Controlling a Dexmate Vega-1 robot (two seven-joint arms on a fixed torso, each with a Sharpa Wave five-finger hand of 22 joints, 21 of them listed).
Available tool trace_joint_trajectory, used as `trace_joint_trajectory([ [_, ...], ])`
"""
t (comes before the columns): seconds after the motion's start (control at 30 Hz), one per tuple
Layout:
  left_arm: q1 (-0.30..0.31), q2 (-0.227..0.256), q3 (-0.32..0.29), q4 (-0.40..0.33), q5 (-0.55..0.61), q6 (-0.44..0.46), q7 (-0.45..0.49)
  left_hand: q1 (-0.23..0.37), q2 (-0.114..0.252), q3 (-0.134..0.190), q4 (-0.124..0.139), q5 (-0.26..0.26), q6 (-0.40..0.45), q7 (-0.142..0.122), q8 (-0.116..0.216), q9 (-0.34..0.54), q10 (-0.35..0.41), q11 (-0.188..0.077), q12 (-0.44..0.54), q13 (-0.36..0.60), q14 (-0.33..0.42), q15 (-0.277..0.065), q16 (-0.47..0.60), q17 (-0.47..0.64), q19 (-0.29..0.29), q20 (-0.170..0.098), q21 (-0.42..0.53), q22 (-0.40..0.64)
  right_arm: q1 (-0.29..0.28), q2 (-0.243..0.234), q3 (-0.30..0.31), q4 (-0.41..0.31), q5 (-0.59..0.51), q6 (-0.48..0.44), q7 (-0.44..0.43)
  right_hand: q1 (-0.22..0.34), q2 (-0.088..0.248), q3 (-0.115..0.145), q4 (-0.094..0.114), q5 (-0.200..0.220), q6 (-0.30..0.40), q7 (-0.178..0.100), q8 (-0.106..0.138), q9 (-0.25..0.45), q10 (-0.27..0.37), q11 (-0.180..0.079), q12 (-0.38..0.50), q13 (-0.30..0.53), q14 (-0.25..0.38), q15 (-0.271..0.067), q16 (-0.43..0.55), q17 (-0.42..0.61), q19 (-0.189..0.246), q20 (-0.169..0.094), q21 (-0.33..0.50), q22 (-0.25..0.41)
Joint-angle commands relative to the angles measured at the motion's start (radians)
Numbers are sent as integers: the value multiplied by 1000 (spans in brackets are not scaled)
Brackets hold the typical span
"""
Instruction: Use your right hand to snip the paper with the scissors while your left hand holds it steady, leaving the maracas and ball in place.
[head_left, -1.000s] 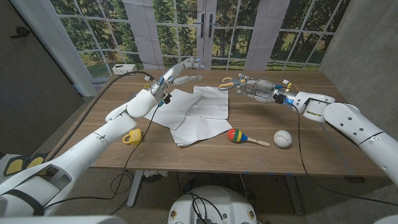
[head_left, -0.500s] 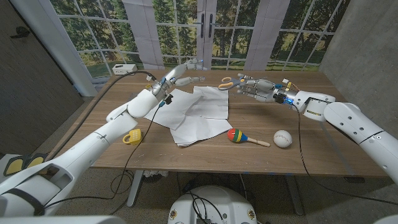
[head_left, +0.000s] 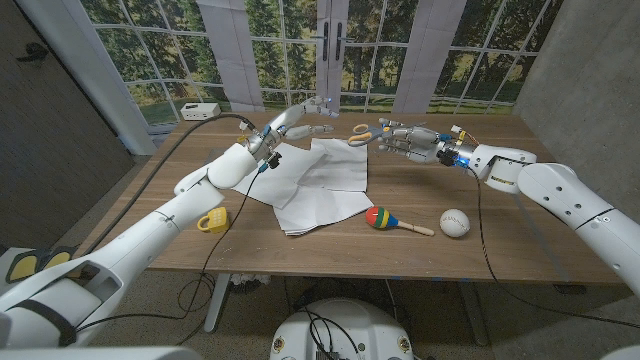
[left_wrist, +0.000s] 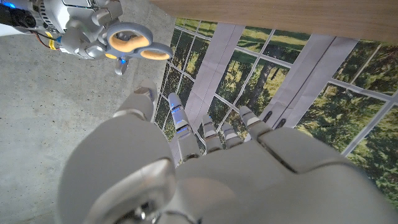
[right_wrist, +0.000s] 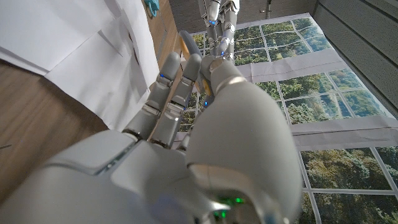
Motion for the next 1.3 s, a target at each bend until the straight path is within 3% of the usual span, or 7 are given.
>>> trace_joint_trajectory([
  [0.03, -10, -8, 9, 12, -6, -1, -17, 7, 3, -4, 5, 2, 8, 0, 0, 2, 11, 3, 6, 3, 4, -11, 5, 1, 10, 2, 2, 0, 18, 10, -16, 7, -15, 6, 19, 15, 0, -2, 1, 7, 15, 0, -4, 2, 91, 79, 7, 107, 8, -115, -1, 4, -9, -72, 8, 2],
  [0.13, -10, -9, 10, 13, -5, -1, -18, 2, -2, -10, 7, 1, 12, 0, 0, 3, 13, 0, 7, 3, 4, -13, 5, 1, 9, 0, 2, 0, 21, 14, -18, 9, -14, 8, 24, 17, -2, -3, 0, 7, 17, 4, -6, 1, 92, 84, 7, 106, 12, -115, 3, 10, -9, -72, 11, 2],
  [0.23, -12, -8, 11, 14, -5, -1, -21, -1, -5, -13, 8, 0, 13, 0, 0, 3, 14, 0, 7, 3, 5, -13, 5, 1, 9, -1, 2, 0, 25, 17, -21, 13, -12, 6, 29, 20, -6, -4, -1, 8, 29, 7, -6, 1, 98, 68, 12, 112, 11, -114, 1, 14, -13, -71, 15, 1],
  [0.6, -22, -14, 18, 28, -12, -11, -34, -8, -12, -26, 11, -2, 45, 0, 8, 2, 22, -1, 9, 3, 4, -13, 5, 1, 8, -1, 1, 0, 40, 14, -32, 12, -30, 5, 38, 25, -7, -4, -2, 10, 27, 12, -15, 0, 97, 78, 10, 109, 13, -114, 0, 21, -17, -73, 23, 1],
  [1.3, -27, -15, 28, 24, -10, -8, -53, -7, -14, -42, 11, -1, -3, 8, -28, -6, 22, -1, 7, 2, 5, -14, 5, 1, 8, -3, 1, 0, 85, 13, -67, 20, -72, -7, 60, 31, -7, -6, 0, 13, 31, 12, -26, 0, 96, 81, 8, 111, 13, -114, -7, 27, -24, -72, 38, -1],
])
